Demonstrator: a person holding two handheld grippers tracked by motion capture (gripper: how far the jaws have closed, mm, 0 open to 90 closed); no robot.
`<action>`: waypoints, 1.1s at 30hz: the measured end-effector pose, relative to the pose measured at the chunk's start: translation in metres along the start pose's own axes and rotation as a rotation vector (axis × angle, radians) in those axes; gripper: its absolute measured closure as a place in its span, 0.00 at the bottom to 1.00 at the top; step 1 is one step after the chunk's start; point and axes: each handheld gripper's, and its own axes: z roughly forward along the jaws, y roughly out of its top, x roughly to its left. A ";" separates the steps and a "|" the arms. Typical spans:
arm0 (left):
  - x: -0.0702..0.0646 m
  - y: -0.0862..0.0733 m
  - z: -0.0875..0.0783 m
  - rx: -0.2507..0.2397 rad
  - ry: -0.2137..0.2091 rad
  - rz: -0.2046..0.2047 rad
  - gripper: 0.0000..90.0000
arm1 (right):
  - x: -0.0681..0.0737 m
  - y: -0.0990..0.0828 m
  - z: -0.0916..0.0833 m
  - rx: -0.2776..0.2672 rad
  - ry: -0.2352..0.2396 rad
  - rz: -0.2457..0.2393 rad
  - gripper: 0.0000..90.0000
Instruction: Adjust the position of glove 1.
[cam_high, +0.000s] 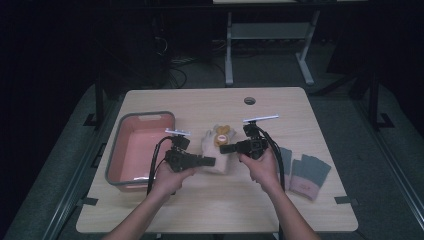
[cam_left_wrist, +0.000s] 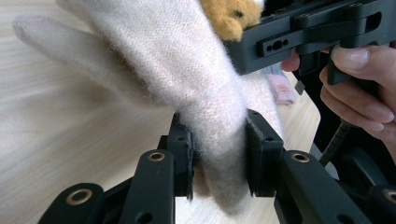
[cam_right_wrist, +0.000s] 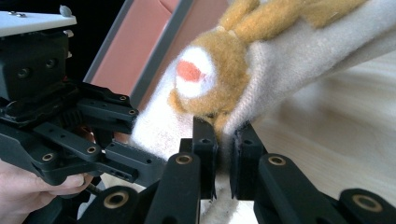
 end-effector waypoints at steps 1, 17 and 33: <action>0.000 0.001 -0.001 -0.001 0.000 0.001 0.75 | 0.001 0.001 0.000 -0.003 0.005 -0.003 0.92; 0.002 0.016 -0.022 -0.019 0.000 -0.001 0.75 | 0.016 0.022 0.001 0.001 0.021 -0.015 0.92; 0.005 0.024 -0.040 -0.037 -0.001 -0.012 0.75 | 0.030 0.038 0.005 0.008 0.029 -0.037 0.92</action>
